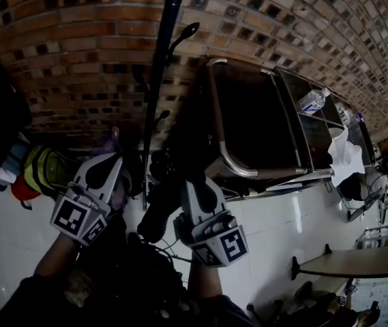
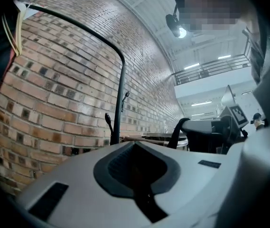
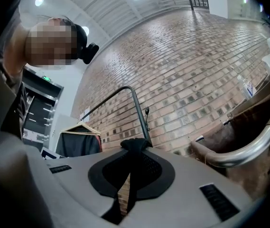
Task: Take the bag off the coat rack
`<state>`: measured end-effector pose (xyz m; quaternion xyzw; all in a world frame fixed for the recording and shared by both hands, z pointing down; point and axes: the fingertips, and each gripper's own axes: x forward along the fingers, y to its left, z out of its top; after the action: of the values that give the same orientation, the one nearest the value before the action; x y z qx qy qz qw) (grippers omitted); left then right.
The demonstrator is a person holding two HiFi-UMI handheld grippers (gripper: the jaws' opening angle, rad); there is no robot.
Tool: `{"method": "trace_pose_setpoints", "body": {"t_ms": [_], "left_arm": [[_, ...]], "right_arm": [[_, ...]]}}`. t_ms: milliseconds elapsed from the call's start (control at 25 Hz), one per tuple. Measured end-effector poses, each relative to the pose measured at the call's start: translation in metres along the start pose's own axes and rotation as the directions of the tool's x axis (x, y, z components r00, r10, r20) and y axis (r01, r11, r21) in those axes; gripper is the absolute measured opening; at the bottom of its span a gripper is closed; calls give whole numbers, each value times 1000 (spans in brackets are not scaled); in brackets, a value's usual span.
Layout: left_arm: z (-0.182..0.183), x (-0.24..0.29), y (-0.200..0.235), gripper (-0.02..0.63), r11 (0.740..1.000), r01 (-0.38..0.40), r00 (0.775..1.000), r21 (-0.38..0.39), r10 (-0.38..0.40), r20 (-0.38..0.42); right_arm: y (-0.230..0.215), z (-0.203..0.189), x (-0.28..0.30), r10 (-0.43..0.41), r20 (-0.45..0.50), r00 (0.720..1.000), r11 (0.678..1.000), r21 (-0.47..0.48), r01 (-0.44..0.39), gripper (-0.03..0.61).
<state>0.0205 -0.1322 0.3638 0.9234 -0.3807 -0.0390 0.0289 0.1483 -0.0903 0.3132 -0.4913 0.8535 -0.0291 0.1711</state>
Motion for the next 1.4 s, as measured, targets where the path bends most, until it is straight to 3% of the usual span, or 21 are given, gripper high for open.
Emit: {"method": "trace_pose_setpoints", "body": {"t_ms": [560, 1400], "left_arm": [[26, -70, -23, 20, 1000, -14, 999, -8, 14, 52], [57, -255, -44, 18, 1000, -13, 997, -4, 13, 72]], "right_arm": [[62, 13, -41, 4, -10, 1000, 1000, -8, -4, 11], [229, 1, -95, -5, -25, 1000, 1000, 9, 6, 11]]}}
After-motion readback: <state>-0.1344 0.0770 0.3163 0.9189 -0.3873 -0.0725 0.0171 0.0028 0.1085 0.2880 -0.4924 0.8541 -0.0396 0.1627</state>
